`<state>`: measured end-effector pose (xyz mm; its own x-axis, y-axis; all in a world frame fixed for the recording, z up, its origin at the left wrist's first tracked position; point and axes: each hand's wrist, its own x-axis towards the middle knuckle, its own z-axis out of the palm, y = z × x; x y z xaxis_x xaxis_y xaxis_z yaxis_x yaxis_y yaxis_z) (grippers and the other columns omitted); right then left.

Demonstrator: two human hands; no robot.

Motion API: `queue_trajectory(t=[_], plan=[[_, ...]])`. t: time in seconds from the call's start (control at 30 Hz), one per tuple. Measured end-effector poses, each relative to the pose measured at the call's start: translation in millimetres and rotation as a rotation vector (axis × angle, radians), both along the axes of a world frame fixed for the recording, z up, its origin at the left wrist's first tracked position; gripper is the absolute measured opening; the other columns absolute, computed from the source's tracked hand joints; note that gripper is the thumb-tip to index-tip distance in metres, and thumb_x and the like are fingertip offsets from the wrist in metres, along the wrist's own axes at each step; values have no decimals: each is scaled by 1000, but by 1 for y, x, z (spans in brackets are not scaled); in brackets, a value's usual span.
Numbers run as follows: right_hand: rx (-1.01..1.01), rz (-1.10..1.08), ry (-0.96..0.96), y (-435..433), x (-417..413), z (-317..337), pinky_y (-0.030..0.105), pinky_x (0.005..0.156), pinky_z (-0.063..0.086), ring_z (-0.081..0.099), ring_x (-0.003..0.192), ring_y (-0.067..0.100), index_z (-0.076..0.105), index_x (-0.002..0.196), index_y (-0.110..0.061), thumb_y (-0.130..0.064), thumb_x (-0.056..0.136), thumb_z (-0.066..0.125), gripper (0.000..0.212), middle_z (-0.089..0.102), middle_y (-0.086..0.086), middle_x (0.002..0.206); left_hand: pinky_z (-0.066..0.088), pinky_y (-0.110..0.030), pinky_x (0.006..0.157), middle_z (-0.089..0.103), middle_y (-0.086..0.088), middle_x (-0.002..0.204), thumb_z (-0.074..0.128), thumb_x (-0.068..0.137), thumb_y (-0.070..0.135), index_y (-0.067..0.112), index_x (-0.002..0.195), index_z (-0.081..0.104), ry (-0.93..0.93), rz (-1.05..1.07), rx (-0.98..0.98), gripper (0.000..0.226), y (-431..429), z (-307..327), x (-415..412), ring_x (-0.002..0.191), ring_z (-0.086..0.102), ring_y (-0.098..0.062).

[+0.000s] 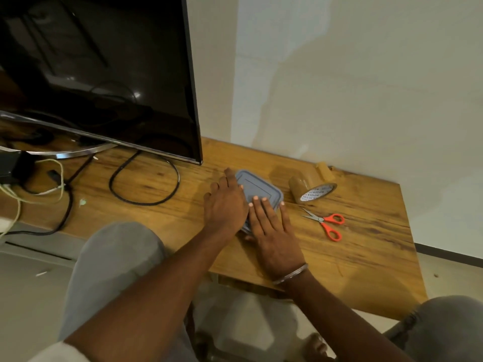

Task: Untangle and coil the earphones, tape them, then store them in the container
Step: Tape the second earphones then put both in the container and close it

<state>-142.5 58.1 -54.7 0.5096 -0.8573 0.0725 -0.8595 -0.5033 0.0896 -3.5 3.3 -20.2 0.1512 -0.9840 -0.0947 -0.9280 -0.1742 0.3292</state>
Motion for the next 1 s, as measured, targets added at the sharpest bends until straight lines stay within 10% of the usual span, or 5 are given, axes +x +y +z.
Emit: queue_trajectory(t=[0.33, 0.53, 0.87, 1.0], plan=[[-104, 110, -241, 4, 17, 27, 42, 106, 44, 57, 129, 25, 61, 134, -11, -44, 101, 38, 52, 61, 10, 140, 32, -56, 108, 20, -8, 161, 37, 103, 51, 23, 155, 25, 52, 90, -58, 61, -18, 6, 18, 142, 29, -36], [88, 4, -48, -16, -23, 11, 52, 125, 15, 3, 156, 29, 7, 160, -8, -57, 101, 32, 81, 6, 13, 168, 37, -54, 104, 27, -13, 158, 27, 106, 45, 16, 154, 23, 101, 81, -51, 57, -5, -3, 3, 136, 35, -38], [354, -90, -434, -10, -14, 20, 39, 120, 28, 4, 156, 25, 0, 161, -14, -54, 102, 27, 76, -12, 2, 168, 39, -48, 106, 30, -18, 155, 37, 105, 41, 9, 153, 26, 327, 170, -162, 59, -7, -7, 3, 135, 37, -39], [196, -457, -931, -3, -2, 29, 20, 98, 36, 43, 134, 15, 40, 149, -7, -28, 102, 51, 53, 42, 12, 153, 47, -45, 88, 49, -20, 133, 43, 103, 33, 4, 129, 52, 513, 410, -71, 40, -4, 0, 5, 114, 53, -40]])
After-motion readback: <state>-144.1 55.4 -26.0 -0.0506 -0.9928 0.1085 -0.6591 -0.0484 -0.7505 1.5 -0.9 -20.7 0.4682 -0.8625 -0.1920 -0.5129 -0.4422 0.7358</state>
